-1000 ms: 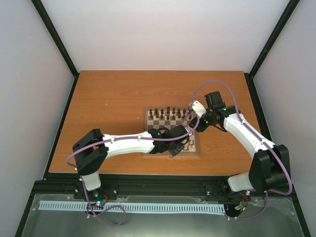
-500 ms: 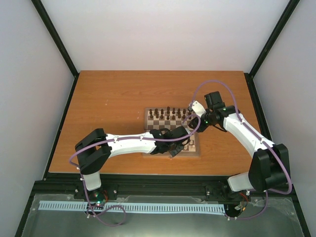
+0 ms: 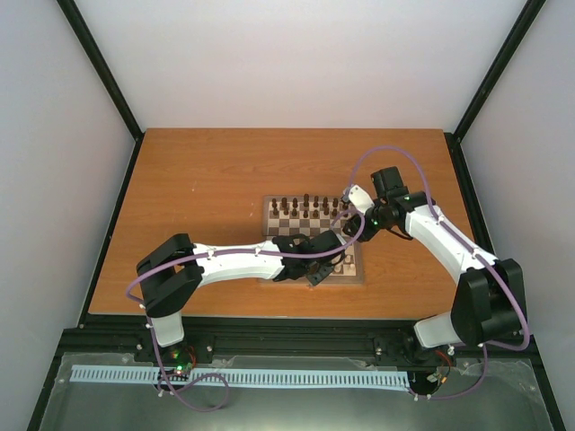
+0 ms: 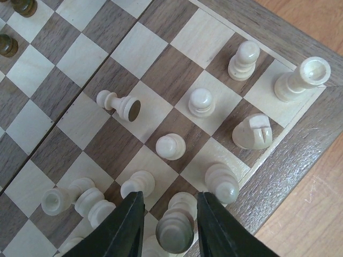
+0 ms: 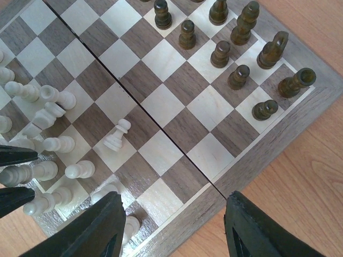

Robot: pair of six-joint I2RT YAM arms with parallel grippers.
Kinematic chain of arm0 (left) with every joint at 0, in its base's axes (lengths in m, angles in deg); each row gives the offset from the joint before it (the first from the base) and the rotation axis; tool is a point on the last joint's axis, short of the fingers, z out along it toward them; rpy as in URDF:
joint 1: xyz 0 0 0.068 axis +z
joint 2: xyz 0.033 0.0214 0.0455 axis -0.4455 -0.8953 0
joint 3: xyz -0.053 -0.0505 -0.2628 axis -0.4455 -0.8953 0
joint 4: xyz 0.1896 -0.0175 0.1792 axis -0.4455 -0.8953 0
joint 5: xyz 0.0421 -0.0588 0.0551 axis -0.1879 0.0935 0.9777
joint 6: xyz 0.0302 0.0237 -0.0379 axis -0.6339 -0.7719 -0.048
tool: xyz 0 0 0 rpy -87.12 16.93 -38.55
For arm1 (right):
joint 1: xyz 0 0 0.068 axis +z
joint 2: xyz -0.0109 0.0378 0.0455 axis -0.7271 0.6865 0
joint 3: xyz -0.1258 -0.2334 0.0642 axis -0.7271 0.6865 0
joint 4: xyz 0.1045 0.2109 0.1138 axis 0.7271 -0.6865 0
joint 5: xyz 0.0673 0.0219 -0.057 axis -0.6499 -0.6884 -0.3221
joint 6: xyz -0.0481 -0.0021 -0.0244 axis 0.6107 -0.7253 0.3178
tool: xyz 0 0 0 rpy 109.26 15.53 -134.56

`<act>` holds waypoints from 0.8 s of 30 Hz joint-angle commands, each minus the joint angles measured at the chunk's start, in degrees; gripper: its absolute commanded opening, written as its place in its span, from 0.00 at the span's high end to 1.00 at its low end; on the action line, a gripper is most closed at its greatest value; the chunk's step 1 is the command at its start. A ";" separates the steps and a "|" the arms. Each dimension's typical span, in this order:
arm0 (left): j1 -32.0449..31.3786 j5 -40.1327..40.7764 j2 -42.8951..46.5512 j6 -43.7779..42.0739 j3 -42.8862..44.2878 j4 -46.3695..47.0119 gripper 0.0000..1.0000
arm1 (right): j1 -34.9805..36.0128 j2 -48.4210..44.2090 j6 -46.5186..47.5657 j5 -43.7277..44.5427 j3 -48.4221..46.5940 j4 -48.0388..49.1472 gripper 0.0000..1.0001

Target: Set up the chess pieces on the board

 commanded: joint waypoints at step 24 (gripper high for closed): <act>14.78 12.87 36.30 5.44 -6.70 -15.30 0.38 | 9.89 14.98 -2.51 -0.05 -7.08 -4.82 0.52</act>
